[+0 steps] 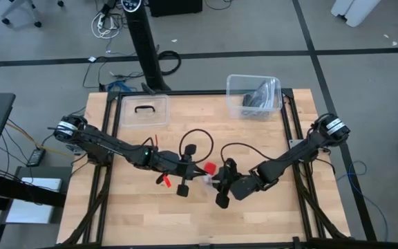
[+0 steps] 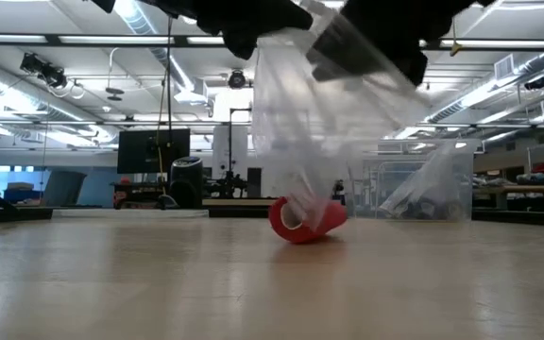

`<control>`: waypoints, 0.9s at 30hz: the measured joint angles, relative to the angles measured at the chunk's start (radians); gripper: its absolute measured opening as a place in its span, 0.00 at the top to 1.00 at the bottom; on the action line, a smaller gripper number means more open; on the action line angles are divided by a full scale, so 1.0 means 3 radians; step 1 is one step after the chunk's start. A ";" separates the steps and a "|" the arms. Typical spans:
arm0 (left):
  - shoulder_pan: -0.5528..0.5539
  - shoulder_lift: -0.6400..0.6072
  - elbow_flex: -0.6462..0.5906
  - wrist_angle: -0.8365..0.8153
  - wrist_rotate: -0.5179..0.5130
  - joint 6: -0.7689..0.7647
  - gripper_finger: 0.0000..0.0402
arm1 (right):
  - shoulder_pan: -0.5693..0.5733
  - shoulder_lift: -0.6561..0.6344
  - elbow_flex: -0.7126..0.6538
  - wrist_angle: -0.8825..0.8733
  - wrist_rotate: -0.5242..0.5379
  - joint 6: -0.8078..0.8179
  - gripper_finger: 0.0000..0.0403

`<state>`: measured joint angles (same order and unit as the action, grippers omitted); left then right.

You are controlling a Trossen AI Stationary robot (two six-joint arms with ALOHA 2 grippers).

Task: Roll bandage
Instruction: Put the red bandage into the transparent zip bag

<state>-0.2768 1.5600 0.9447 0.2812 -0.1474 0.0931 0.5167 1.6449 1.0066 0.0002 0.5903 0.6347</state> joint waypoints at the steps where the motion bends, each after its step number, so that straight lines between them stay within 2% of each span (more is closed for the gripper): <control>1: 0.0000 0.0000 0.0000 0.0034 0.0000 0.0006 1.00 | 0.0001 -0.0012 0.0026 0.0000 -0.0001 -0.0056 0.69; 4: 0.0028 0.0000 0.0000 0.0196 0.0000 0.0017 1.00 | 0.0000 -0.0018 0.0114 0.0001 -0.0131 -0.0261 0.66; 6: 0.0062 0.0000 0.0000 0.0312 -0.0001 0.0047 1.00 | -0.0004 -0.0018 0.0177 -0.0013 -0.0203 -0.0354 0.69; 8: 0.0087 0.0000 0.0000 0.0372 -0.0005 0.0099 1.00 | -0.0005 -0.0024 0.0236 -0.0095 -0.0226 -0.0378 0.76; 11: 0.0095 -0.0001 0.0000 0.0397 -0.0020 0.0102 1.00 | 0.0001 -0.0105 0.0323 -0.0383 -0.0218 -0.0376 0.93; 13: 0.0094 -0.0001 0.0000 0.0369 -0.0017 0.0103 1.00 | 0.0036 -0.0205 0.0351 -0.0565 -0.0114 -0.0354 0.98; 19: 0.0077 -0.0001 0.0000 0.0353 -0.0017 -0.0002 1.00 | 0.0043 -0.0352 0.0356 -0.0734 -0.0075 -0.0250 0.99; 27: 0.0064 0.0014 0.0000 0.0396 -0.0288 -0.0087 1.00 | -0.0121 -0.0127 0.0353 -0.0787 -0.0224 -0.0111 0.96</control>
<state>-0.2577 1.5641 0.9447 0.3999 -0.2339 0.0670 0.4804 1.6068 1.1124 -0.2359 0.5233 0.6014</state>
